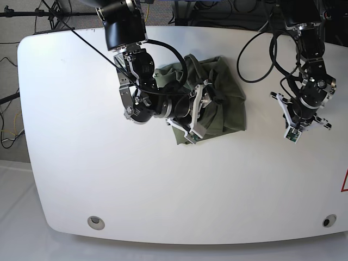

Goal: Fold the T-shirt properly
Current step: 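Open the left gripper and raise it off the folded bundle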

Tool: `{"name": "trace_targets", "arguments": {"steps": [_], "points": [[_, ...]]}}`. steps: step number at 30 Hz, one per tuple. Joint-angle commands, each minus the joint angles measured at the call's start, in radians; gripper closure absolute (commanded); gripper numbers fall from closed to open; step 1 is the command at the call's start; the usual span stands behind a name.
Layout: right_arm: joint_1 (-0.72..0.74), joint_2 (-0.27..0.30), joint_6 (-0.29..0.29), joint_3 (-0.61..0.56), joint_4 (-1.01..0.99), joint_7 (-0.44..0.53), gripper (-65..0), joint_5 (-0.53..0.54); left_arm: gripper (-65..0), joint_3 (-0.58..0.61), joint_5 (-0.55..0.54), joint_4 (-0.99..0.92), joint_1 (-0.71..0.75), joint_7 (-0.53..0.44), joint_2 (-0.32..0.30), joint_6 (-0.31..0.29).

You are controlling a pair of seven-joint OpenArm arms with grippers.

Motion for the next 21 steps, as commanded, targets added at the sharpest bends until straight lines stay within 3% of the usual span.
{"name": "trace_targets", "arguments": {"steps": [1, 21], "points": [[0.016, -0.027, 0.005, -0.053, 0.022, 0.002, -37.2, 0.025, 0.0, -0.037, -0.007, 0.019, -0.012, -0.021, -0.013, 0.003], [0.079, -0.068, -0.002, -0.232, 0.029, 0.002, -36.8, 0.026, 0.0, -0.054, -0.007, 0.015, 0.024, -0.022, -0.015, 0.003]]}}
